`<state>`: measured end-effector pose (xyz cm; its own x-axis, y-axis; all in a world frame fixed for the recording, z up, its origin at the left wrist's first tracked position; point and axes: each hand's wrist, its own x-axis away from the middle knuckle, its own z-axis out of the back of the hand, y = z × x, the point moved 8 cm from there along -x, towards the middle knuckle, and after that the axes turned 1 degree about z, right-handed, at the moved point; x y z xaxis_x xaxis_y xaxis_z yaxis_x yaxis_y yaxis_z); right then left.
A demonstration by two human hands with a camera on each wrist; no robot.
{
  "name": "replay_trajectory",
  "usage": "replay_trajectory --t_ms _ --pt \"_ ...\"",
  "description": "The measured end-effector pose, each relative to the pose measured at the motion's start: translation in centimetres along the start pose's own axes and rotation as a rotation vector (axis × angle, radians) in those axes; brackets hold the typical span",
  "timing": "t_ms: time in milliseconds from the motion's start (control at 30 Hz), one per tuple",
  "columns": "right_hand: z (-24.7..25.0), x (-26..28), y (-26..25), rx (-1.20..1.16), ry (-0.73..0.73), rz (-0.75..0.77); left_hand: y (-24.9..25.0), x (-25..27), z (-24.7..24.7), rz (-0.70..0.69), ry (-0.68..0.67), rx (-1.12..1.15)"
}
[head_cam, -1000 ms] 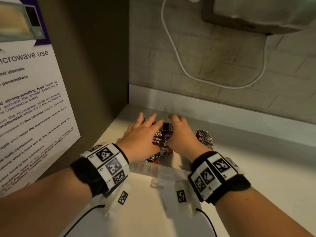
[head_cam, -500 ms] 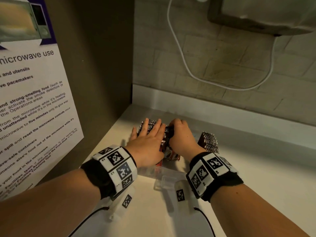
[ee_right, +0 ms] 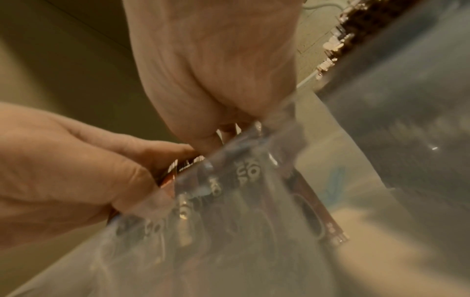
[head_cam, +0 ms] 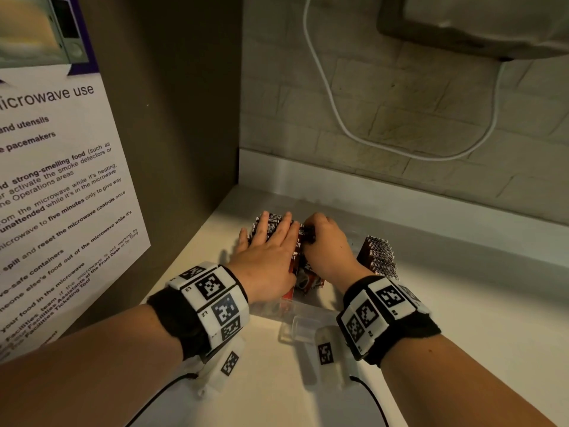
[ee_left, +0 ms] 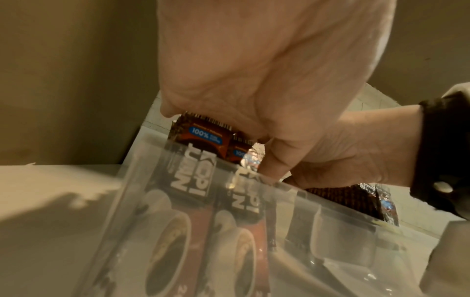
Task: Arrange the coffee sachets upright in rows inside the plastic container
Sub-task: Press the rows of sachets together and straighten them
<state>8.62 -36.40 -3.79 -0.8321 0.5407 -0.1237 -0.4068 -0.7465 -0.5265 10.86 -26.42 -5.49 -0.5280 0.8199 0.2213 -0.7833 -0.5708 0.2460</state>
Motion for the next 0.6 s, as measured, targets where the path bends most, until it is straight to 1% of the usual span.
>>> replay_trajectory --t_ms 200,367,600 --pt "0.2 -0.2 1.0 0.026 0.035 -0.049 0.0 0.0 0.0 -0.004 0.000 0.003" --pt "0.5 -0.2 1.6 0.031 0.055 -0.060 -0.1 0.0 -0.1 -0.004 0.008 0.004" --pt "0.8 0.1 1.2 -0.012 0.052 -0.013 -0.1 0.0 -0.2 -0.023 0.033 -0.025"
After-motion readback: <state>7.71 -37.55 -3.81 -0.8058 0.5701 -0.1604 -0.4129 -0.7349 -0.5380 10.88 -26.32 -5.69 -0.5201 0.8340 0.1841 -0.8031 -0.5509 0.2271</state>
